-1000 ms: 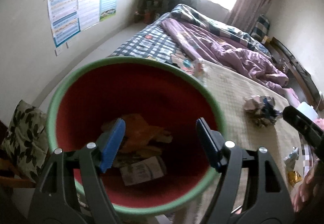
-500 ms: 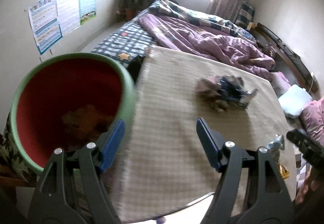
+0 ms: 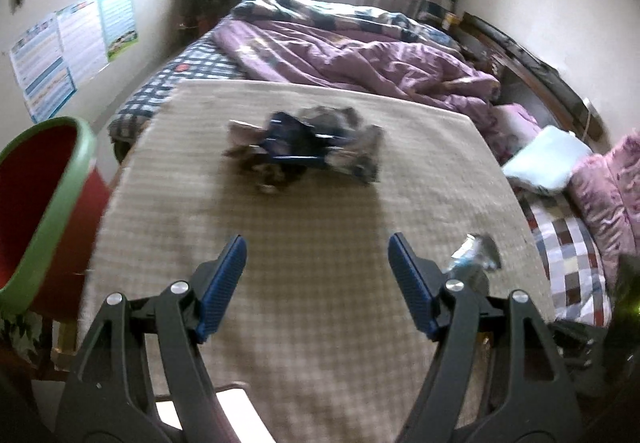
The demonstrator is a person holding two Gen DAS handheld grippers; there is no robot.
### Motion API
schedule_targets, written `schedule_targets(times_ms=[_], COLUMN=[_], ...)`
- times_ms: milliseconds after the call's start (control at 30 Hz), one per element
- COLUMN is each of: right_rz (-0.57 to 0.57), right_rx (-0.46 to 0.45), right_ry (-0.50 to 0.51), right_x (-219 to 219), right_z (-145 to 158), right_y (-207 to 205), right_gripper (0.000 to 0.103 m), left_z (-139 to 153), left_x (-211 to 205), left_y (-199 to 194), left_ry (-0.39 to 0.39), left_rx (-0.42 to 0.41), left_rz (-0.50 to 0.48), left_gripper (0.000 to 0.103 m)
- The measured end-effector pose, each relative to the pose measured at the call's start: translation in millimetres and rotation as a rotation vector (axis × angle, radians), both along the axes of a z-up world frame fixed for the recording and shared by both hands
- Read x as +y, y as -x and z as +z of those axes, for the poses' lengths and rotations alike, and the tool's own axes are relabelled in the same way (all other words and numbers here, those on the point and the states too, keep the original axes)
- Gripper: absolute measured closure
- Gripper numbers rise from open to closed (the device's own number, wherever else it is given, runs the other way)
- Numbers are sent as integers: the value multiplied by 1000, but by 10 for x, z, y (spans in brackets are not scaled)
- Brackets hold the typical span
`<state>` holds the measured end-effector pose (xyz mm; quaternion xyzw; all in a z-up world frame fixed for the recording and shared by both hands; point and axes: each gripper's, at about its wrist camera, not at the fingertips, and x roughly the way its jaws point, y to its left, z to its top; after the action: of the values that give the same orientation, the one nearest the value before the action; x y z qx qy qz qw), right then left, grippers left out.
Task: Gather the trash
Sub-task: 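Grasp the yellow wrapper with the right tool while the left tool grasps the white-blue printed bag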
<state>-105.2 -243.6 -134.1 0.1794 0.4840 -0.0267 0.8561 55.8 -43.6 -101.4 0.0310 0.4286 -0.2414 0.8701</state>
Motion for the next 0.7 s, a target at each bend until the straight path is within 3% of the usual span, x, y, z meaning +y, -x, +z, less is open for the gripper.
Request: schedule_targets(times_ms=[333,700], right_rz=[-141,-143], right_rx=[-53,-94], right_ry=[-12,7], right_x=[-664,-773], right_z=[103,153], right_y=[214,87], right_gripper=[70,69], left_z=[-181,-567], left_x=[-838,-1266], left_y=[166,258], left_ry=[8,-50], left_rx=[59,156], left_rz=[-201,-290], left_gripper=[30,31])
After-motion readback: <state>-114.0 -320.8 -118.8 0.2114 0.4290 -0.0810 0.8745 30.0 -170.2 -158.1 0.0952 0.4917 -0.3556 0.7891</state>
